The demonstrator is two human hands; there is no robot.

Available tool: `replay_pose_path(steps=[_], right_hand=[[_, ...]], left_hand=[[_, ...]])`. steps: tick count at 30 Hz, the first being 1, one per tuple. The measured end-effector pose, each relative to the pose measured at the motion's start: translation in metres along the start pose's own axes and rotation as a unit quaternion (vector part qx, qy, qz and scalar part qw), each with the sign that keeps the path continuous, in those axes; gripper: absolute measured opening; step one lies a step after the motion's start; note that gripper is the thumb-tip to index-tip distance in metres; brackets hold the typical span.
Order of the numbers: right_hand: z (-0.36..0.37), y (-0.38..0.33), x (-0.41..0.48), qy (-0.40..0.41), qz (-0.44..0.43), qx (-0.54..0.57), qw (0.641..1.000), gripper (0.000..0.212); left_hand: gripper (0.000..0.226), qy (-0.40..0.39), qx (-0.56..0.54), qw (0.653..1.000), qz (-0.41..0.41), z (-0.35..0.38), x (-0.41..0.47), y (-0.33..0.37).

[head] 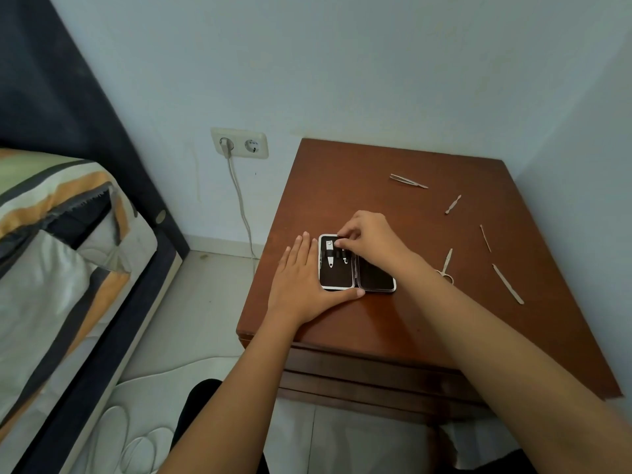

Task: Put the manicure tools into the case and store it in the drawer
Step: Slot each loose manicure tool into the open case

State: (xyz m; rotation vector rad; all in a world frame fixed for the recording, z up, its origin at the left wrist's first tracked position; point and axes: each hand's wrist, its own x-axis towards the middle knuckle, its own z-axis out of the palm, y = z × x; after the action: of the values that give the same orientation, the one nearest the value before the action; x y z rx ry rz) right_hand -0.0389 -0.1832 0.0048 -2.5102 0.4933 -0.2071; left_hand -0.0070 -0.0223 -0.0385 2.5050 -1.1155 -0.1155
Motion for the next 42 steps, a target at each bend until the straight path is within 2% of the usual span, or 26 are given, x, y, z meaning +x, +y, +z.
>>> replay_pose_path(steps=[5,7,9,12,15,19,24,30,37,42], right_hand=[[0.007,0.006,-0.028,0.007,-0.04,0.002,0.999,0.018],[0.002,0.011,-0.043,0.043,-0.045,0.011,0.998,0.02],[-0.009,0.022,-0.06,0.118,0.0,0.027,0.993,0.017],[-0.029,0.048,-0.088,0.194,0.12,0.014,0.974,0.007],[-0.036,0.07,-0.11,0.223,0.206,-0.005,0.953,0.011],[-0.033,0.079,-0.118,0.229,0.248,0.01,0.941,0.024],[-0.04,0.079,-0.109,0.184,0.272,0.021,0.944,0.018],[-0.043,0.078,-0.105,0.096,0.274,-0.052,0.956,0.022],[-0.018,0.01,-0.11,0.024,0.138,0.015,0.99,0.022],[-0.003,-0.012,-0.111,0.008,0.152,-0.018,0.988,0.027]], left_hand=[[0.123,0.002,-0.01,1.0,0.0,0.001,0.0,0.0],[0.122,-0.001,-0.012,1.0,0.009,0.001,0.0,-0.002],[0.118,-0.006,-0.006,1.0,0.025,0.0,0.001,-0.006],[0.112,-0.014,-0.004,0.999,0.035,0.0,0.001,-0.007],[0.111,-0.023,0.0,0.999,0.027,0.0,0.0,-0.005],[0.107,-0.025,-0.001,1.0,0.005,-0.001,-0.001,0.002],[0.104,-0.01,-0.024,0.999,-0.027,0.002,-0.01,0.014],[0.085,-0.03,-0.062,0.998,0.01,-0.004,-0.02,0.004],[0.078,-0.057,-0.038,0.997,0.026,-0.008,-0.022,0.003],[0.071,-0.08,-0.049,0.995,0.034,-0.011,-0.024,0.0]])
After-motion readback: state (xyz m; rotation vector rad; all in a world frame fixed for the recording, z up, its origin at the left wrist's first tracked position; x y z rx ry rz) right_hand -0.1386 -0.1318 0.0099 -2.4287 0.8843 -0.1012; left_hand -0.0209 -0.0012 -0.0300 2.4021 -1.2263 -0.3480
